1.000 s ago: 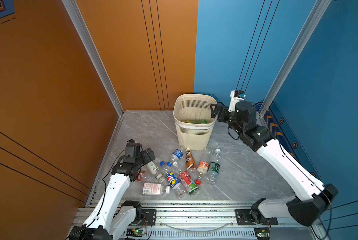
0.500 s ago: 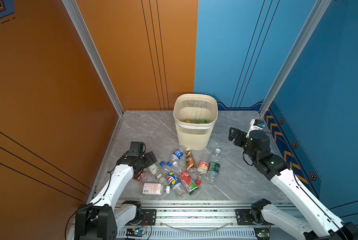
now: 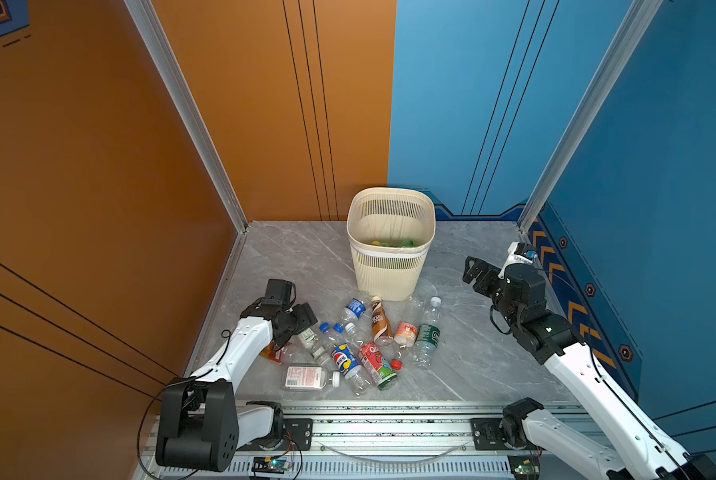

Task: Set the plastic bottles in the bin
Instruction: 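Open the right gripper over the basket and draw it back, then close the left gripper on the clear square water bottle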

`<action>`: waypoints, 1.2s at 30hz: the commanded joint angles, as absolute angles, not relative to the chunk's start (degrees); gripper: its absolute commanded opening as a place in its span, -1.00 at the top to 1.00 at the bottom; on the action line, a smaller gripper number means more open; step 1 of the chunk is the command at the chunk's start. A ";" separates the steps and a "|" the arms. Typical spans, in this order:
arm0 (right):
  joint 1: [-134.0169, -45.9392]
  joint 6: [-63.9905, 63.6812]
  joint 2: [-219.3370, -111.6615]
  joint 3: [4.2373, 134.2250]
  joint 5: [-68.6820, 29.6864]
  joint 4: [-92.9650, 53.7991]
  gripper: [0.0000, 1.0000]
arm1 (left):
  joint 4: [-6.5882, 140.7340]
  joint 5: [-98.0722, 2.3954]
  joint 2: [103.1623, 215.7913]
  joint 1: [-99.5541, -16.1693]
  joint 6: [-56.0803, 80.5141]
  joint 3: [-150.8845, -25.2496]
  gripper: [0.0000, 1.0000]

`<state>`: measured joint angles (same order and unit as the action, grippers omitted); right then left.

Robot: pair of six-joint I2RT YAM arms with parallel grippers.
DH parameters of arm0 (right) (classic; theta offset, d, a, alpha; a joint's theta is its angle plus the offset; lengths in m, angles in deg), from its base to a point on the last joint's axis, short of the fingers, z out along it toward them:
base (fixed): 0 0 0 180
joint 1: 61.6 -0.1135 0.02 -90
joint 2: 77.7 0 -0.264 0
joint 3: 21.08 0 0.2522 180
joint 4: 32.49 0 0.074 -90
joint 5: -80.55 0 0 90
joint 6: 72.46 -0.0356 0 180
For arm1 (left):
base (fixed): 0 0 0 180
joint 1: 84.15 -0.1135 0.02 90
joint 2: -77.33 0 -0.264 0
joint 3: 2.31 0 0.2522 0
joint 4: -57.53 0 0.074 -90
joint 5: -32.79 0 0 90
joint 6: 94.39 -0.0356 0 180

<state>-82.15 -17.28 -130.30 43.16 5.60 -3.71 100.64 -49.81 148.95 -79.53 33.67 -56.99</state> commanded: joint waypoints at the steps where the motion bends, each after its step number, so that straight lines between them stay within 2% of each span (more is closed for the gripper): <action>1: -81.63 -18.25 -129.13 42.00 5.38 -2.21 -0.99 | 98.27 -48.21 150.33 -78.75 35.42 -56.41 -0.75; 2: -81.61 -18.36 -129.07 41.99 5.43 -2.08 -0.99 | 97.93 -48.28 150.77 -78.55 35.67 -56.45 -0.67; 17: -81.04 -18.40 -126.97 41.07 6.94 -0.90 -0.99 | 91.77 -48.30 155.53 -76.42 39.14 -55.34 -0.40; 26: -80.76 -18.82 -126.35 40.68 6.72 -0.62 -0.99 | 89.87 -49.63 156.00 -76.93 39.40 -56.50 -0.04; 36: -80.70 -19.11 -126.39 40.53 6.44 -0.34 -0.99 | 87.88 -48.83 157.60 -79.52 39.53 -60.40 0.08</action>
